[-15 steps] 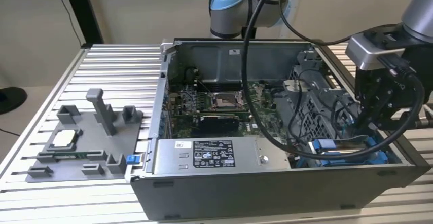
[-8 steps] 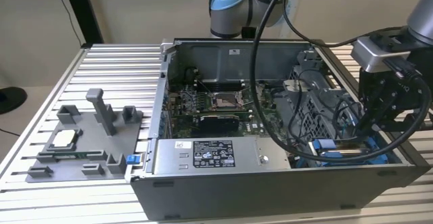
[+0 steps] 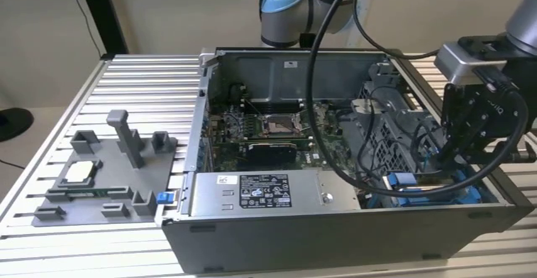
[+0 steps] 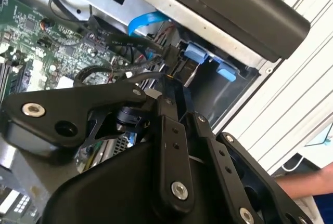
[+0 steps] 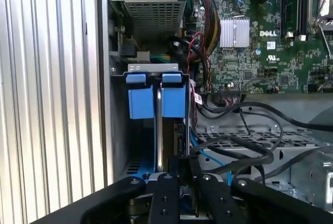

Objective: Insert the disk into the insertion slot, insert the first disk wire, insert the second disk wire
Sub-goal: 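Insert the first disk wire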

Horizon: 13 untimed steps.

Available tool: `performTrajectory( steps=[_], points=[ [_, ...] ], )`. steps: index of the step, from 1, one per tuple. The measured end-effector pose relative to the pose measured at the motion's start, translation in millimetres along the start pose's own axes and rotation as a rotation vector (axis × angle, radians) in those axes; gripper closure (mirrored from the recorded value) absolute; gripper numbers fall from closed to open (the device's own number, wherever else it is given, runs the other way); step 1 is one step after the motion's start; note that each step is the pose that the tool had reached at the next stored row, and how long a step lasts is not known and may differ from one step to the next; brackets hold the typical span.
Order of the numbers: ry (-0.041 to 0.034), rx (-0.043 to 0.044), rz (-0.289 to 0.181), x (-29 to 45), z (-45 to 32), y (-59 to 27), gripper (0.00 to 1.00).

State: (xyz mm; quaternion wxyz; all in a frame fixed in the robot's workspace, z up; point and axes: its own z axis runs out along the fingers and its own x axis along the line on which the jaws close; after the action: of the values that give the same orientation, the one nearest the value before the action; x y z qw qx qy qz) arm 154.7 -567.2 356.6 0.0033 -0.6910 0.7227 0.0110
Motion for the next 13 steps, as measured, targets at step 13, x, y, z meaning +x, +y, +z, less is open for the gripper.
performTrajectory(
  steps=[13],
  points=[
    [0.0003,-0.001,0.0,0.4,6.2,-3.4,1.0]
  ],
)
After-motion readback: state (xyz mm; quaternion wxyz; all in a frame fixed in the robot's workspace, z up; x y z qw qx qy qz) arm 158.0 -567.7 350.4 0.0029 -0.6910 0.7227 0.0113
